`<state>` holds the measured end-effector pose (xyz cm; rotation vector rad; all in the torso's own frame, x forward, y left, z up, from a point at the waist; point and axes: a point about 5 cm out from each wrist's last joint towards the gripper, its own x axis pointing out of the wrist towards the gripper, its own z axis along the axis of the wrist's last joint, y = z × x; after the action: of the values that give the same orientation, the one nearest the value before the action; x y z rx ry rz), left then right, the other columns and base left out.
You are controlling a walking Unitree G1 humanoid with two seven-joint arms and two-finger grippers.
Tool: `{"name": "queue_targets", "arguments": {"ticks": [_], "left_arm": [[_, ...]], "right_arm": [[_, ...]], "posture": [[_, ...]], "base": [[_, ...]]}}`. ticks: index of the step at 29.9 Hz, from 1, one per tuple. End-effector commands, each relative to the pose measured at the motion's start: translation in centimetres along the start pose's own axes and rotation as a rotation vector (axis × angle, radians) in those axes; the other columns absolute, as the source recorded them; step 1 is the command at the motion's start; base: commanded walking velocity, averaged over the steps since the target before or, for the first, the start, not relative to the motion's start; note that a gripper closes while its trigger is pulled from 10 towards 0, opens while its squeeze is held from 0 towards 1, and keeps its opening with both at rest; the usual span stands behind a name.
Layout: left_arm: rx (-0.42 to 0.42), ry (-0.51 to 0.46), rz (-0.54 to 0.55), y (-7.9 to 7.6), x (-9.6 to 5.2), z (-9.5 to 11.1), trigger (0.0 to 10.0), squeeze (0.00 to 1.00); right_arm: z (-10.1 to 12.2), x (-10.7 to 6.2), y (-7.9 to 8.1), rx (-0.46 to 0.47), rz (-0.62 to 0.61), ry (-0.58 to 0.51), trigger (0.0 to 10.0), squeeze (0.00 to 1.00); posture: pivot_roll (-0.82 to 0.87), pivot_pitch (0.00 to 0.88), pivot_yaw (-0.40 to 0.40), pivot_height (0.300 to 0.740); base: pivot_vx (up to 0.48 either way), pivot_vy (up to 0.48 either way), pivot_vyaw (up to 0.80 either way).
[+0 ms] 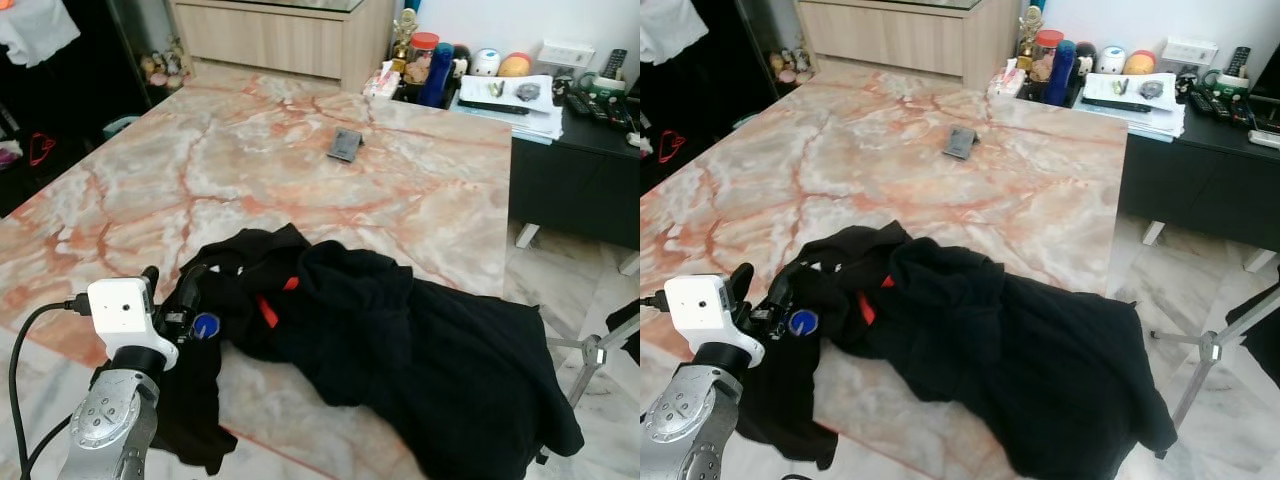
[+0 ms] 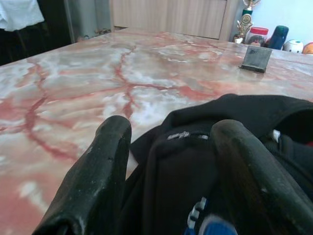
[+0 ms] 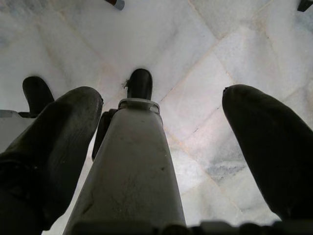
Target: Hang hanger
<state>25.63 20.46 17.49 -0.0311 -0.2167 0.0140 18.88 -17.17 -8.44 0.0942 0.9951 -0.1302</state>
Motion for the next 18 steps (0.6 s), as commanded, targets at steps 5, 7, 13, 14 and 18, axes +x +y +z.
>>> {"name": "queue_targets", "arguments": {"ticks": [5, 7, 13, 14, 18], "left_arm": [[-0.008, 0.006, 0.007, 0.04, -0.26, -0.2, 10.0, 0.0], [-0.008, 0.006, 0.007, 0.04, -0.26, -0.21, 10.0, 0.0], [-0.008, 0.006, 0.009, 0.08, -0.27, -0.2, 10.0, 0.0], [-0.008, 0.006, 0.009, 0.08, -0.28, -0.2, 10.0, 0.0], [-0.008, 0.006, 0.01, 0.09, -0.31, -0.21, 10.0, 0.0]], "right_arm": [[-0.62, -0.07, -0.15, 0.001, -0.002, 0.019, 10.0, 0.0], [-0.61, -0.07, -0.15, 0.001, -0.002, 0.019, 10.0, 0.0], [-0.6, -0.07, -0.16, 0.0, -0.002, 0.019, 10.0, 0.0], [-0.6, -0.07, -0.16, 0.0, -0.002, 0.019, 10.0, 0.0], [-0.61, -0.07, -0.16, 0.0, -0.002, 0.019, 10.0, 0.0]], "posture": [[0.15, 0.162, -0.01, 0.74], [0.15, 0.162, -0.01, 0.74], [0.15, 0.163, -0.011, 0.74], [0.15, 0.163, -0.011, 0.74], [0.15, 0.163, -0.012, 0.74]], "base": [[-0.246, 0.0, 0.0], [-0.244, 0.0, 0.0], [-0.249, 0.0, 0.0], [-0.244, 0.0, 0.0], [-0.251, 0.0, 0.0]]}}
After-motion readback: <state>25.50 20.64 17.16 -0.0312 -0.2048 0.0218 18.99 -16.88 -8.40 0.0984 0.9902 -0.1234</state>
